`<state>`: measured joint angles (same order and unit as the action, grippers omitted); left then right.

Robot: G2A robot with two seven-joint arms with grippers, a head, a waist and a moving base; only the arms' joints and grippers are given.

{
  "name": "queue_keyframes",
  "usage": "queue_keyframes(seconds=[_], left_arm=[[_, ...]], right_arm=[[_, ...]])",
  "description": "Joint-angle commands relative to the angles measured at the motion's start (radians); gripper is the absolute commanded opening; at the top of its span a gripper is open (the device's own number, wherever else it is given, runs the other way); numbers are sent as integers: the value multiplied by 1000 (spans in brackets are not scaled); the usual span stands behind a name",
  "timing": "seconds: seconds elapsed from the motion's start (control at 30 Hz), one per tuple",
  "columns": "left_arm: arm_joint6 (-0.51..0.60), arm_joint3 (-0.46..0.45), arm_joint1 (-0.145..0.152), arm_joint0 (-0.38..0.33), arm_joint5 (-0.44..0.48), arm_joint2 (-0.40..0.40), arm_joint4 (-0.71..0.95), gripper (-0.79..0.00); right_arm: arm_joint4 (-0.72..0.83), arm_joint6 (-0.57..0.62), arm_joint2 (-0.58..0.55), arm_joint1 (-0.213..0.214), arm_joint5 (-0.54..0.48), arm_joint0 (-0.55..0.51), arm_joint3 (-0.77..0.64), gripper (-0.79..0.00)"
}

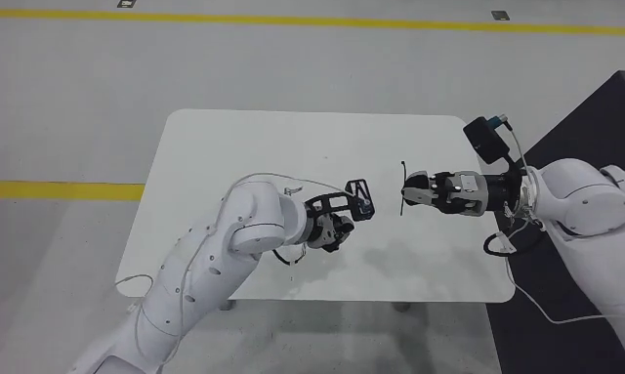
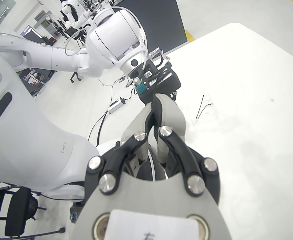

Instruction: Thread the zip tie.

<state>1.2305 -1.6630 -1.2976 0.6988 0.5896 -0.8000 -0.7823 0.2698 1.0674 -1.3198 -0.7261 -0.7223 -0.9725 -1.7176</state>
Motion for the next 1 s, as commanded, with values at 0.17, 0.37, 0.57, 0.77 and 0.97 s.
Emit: queue_keyframes(seconds=[0.17,0.37,0.57,0.77,0.97], left_arm=[[-14,24,-2,14,-38,2,27,-785],[-31,39,-20,-4,-372,4,12,-785],[10,49,-33,-28,-453,36,-18,-785],[-21,110,-37,-54,-452,9,16,-785],[-21,110,-37,-54,-452,9,16,-785]], right_arm=[[0,0,0,0,0,0,0,-785],[0,0,0,0,0,0,0,-785],[0,0,0,0,0,0,0,-785],[0,0,0,0,0,0,0,-785],[0,0,0,0,0,0,0,-785]])
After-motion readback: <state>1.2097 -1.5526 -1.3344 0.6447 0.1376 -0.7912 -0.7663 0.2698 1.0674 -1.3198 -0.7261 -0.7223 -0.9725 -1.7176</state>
